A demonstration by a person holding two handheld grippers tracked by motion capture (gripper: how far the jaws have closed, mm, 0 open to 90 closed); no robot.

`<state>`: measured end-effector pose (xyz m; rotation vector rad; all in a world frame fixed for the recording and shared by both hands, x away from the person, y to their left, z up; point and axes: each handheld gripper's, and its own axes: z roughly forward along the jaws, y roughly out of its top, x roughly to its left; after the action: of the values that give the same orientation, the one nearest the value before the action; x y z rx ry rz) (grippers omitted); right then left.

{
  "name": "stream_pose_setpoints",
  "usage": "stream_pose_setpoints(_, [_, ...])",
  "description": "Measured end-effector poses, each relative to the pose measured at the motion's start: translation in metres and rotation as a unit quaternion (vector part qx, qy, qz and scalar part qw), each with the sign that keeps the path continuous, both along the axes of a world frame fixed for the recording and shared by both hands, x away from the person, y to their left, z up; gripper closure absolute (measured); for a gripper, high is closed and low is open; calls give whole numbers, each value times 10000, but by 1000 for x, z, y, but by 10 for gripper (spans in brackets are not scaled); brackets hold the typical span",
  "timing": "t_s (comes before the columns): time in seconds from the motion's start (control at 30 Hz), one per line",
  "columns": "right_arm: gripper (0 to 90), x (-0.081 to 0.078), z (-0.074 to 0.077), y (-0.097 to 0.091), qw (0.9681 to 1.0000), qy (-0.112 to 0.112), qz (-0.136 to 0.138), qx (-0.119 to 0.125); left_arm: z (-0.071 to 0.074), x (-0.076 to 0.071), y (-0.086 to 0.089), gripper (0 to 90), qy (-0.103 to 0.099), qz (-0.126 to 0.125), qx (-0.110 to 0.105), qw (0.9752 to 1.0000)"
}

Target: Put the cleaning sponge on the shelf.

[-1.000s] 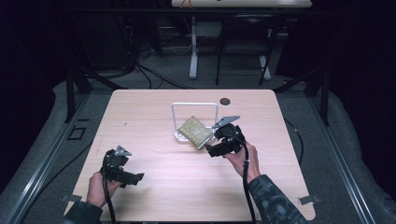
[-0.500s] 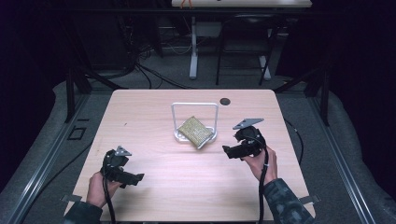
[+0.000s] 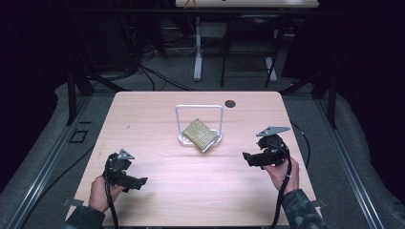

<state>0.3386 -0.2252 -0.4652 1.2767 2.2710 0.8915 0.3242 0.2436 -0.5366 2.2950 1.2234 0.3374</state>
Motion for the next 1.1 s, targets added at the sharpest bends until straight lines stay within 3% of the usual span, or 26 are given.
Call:
stream_pose_setpoints(0.3, [144,-14,-8,-25,9997,98,-227,8,-1,0,0,3,17,-7,-4,10000])
stream_pose_setpoints(0.4, [144,-20,-15,-42,9989,171,-431,55,-1,0,-1,3,39,-40,25,10000])
stream_pose_setpoints(0.63, [145,-34,-32,-64,9971,381,-665,-24,-2,1,-2,3,81,-49,23,10000])
stream_pose_setpoints(0.87, [144,-40,-57,-70,9942,728,-759,-244,-3,1,-3,3,108,-115,27,9999])
stream_pose_setpoints(1.1, [145,-38,-61,-71,9935,764,-783,-305,-3,2,-2,3,141,-120,30,9998])
